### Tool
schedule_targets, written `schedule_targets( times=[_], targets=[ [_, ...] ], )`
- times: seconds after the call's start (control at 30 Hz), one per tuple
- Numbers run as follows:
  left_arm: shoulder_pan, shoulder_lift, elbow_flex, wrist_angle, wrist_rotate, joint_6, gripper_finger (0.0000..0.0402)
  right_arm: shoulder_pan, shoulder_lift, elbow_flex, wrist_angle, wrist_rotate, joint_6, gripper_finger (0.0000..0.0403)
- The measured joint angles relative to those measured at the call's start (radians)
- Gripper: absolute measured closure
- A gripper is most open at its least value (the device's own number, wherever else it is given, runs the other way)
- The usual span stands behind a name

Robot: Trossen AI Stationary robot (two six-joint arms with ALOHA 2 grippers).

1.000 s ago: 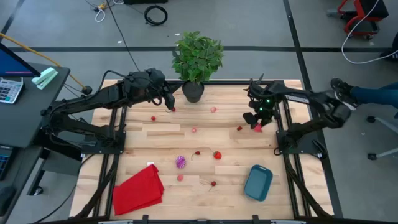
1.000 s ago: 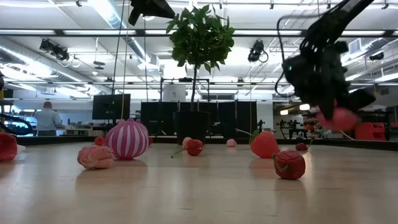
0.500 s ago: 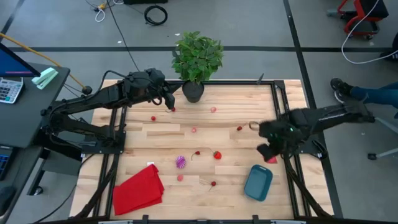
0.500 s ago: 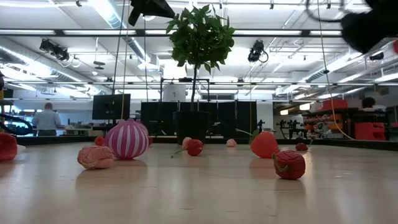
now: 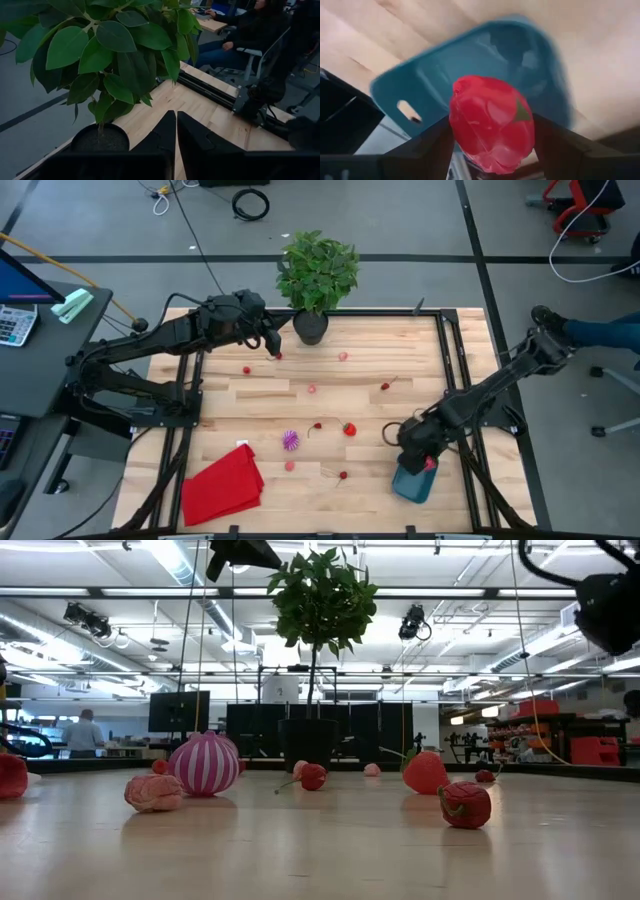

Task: Pick and placing Produce into tupperware
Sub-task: Put the dragon fruit into the bin, then put the onion into the bin

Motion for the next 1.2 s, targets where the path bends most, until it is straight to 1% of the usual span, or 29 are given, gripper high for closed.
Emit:
schedule_targets(
  times=[0.07,0.17,0.33,0.5,0.67,0.77,0.9,0.97,1.07,1.1,1.13,1.2],
  targets=[
    [0.0,0.0,0.0,0.0,0.0,0.0,0.0383,0.0,0.041,0.0,0.03,-0.002,-0.012,0.0153],
    [0.0,0.0,0.0,0.0,0.0,0.0,0.038,0.0,0.084,0.0,0.024,-0.021,-0.057,0.0153],
    [0.0,0.0,0.0,0.0,0.0,0.0,0.0372,0.0,0.112,0.0,0.022,-0.028,-0.09,0.0143],
    [0.0,0.0,0.0,0.0,0.0,0.0,0.0371,0.0,0.105,0.0,0.026,-0.028,-0.089,0.012],
    [0.0,0.0,0.0,0.0,0.0,0.0,0.038,-0.011,0.065,0.0,0.032,-0.032,-0.089,0.0101],
    [0.0,0.0,0.0,0.0,0.003,0.0,0.0384,-0.031,0.026,0.0,0.033,-0.063,-0.065,0.0095],
    [0.0,0.0,0.0,0.0,0.09,-0.019,0.0385,-0.069,-0.052,0.0,0.067,-0.128,-0.046,0.0094],
    [0.0,0.0,0.0,-0.006,0.173,-0.066,0.0384,-0.087,-0.097,0.001,0.088,-0.126,-0.026,0.0095],
    [-0.009,0.0,0.0,-0.067,0.332,-0.137,0.0383,-0.111,-0.16,0.001,0.106,-0.089,-0.034,0.0096],
    [-0.019,0.0,0.0,-0.1,0.369,-0.153,0.0383,-0.117,-0.181,0.001,0.107,-0.067,-0.038,0.0096],
    [-0.031,0.0,0.0,-0.135,0.393,-0.158,0.0383,-0.124,-0.199,0.001,0.106,-0.042,-0.046,0.0096],
    [-0.062,0.0,0.0,-0.212,0.409,-0.158,0.0377,-0.14,-0.231,0.001,0.106,0.013,-0.082,0.0096]
  ],
)
